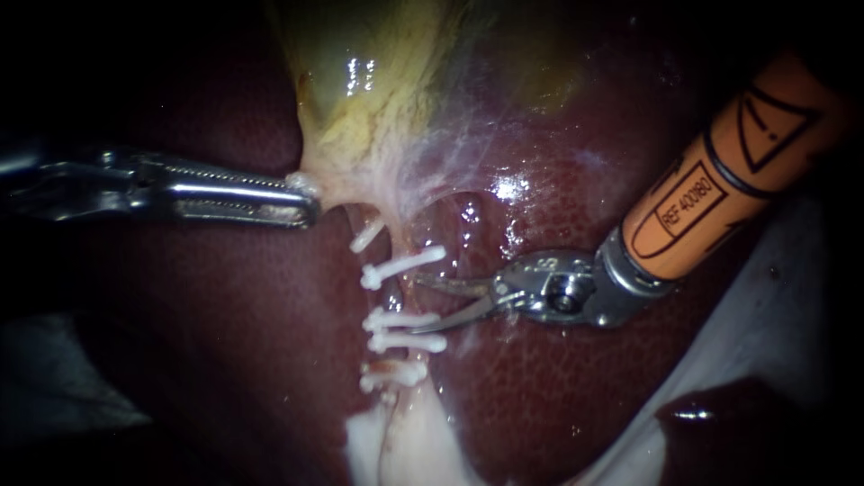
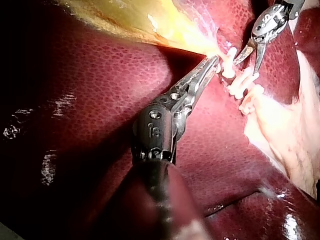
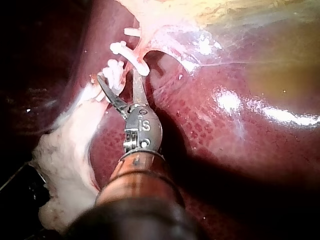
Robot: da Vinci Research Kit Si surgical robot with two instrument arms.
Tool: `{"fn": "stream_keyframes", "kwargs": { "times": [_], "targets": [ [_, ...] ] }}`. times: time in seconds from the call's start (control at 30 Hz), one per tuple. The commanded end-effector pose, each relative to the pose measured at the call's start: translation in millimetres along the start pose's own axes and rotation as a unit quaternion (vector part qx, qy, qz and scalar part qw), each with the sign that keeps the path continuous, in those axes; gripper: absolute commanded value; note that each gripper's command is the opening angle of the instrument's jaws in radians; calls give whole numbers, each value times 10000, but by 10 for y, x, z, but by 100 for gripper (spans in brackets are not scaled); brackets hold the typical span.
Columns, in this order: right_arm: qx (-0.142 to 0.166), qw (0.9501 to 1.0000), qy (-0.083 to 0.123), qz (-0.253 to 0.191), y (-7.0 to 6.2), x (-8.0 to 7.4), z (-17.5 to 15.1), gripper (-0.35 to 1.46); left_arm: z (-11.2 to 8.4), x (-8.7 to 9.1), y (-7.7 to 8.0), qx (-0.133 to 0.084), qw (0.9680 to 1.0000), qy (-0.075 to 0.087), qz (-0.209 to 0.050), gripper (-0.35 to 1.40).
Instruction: Go to the cutting position right tube
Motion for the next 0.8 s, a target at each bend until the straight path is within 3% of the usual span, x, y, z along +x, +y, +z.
{"fn": "stream_keyframes", "kwargs": {
  "times": [0.03, 0.23, 0.47, 0.8],
  "targets": [
    [70, 10000, 11, 9, 0, 1, 2, 143, 0, 0, 0, -1, 10000, 0, -1, -35],
    [481, 9988, 49, 16, 1, 6, 15, 142, 0, 0, 0, -2, 10000, 0, -1, -35],
    [626, 9978, 220, 36, 4, 19, 38, 142, 0, 0, 0, -1, 10000, 0, -1, -35],
    [661, 9969, 418, 107, -2, 40, 71, 142, 1, 1, 1, 2, 10000, 1, -3, -35]
  ]
}}
